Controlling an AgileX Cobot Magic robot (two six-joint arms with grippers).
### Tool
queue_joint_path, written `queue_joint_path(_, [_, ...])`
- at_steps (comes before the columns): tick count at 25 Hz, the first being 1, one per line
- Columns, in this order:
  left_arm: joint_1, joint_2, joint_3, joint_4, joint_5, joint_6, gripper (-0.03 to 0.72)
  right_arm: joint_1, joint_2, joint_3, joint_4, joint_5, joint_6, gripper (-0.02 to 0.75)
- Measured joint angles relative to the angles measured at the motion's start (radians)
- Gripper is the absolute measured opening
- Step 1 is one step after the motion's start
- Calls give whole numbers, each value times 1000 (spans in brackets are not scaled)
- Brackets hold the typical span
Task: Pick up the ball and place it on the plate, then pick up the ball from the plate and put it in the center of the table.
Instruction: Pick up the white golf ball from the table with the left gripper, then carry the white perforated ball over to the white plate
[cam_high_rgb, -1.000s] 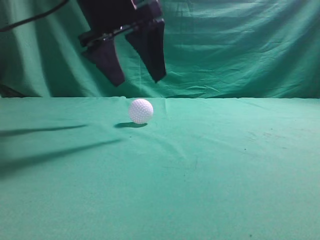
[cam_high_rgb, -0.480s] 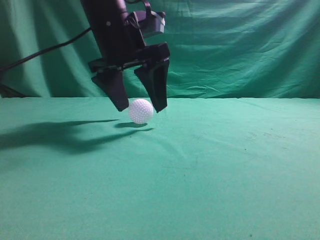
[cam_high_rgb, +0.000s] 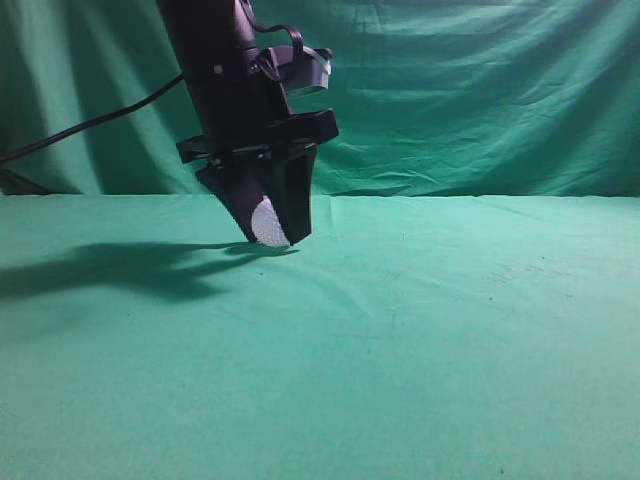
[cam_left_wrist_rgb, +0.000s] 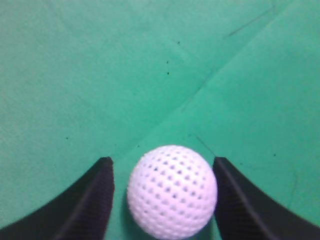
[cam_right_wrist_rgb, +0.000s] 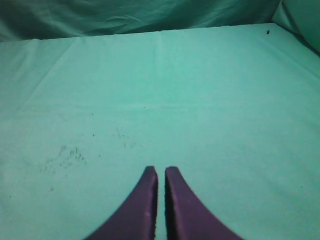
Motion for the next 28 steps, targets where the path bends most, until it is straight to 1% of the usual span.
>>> queue_joint_path(1, [0, 0, 0, 0, 2, 0, 331, 0, 0, 0, 0, 0, 0, 0])
queue_joint_path(2, [0, 0, 0, 0, 4, 0, 310, 0, 0, 0, 0, 0, 0, 0])
queue_joint_path(3, [0, 0, 0, 0, 6, 0, 323, 0, 0, 0, 0, 0, 0, 0])
queue_joint_path(6, [0, 0, -21, 0, 41, 0, 323, 0, 0, 0, 0, 0, 0, 0])
queue_joint_path(10, [0, 0, -111, 0, 156, 0, 323, 0, 0, 0, 0, 0, 0, 0])
queue_joint_path(12, [0, -17, -153, 10, 205, -27, 323, 0, 0, 0, 0, 0, 0, 0])
queue_joint_path(14, [0, -53, -173, 44, 226, -77, 323, 0, 0, 0, 0, 0, 0, 0])
queue_joint_path(17, [0, -125, -177, 119, 254, -165, 323, 0, 0, 0, 0, 0, 0, 0])
queue_joint_path(22, [0, -245, -177, 257, 349, -242, 323, 0, 0, 0, 0, 0, 0, 0])
queue_joint_path(24, [0, -279, -177, 341, 386, -302, 323, 0, 0, 0, 0, 0, 0, 0])
queue_joint_path(26, [0, -318, -147, 429, 390, -359, 323, 0, 0, 0, 0, 0, 0, 0])
queue_joint_path(28, [2, -373, -71, 503, 379, -412, 323, 0, 0, 0, 0, 0, 0, 0])
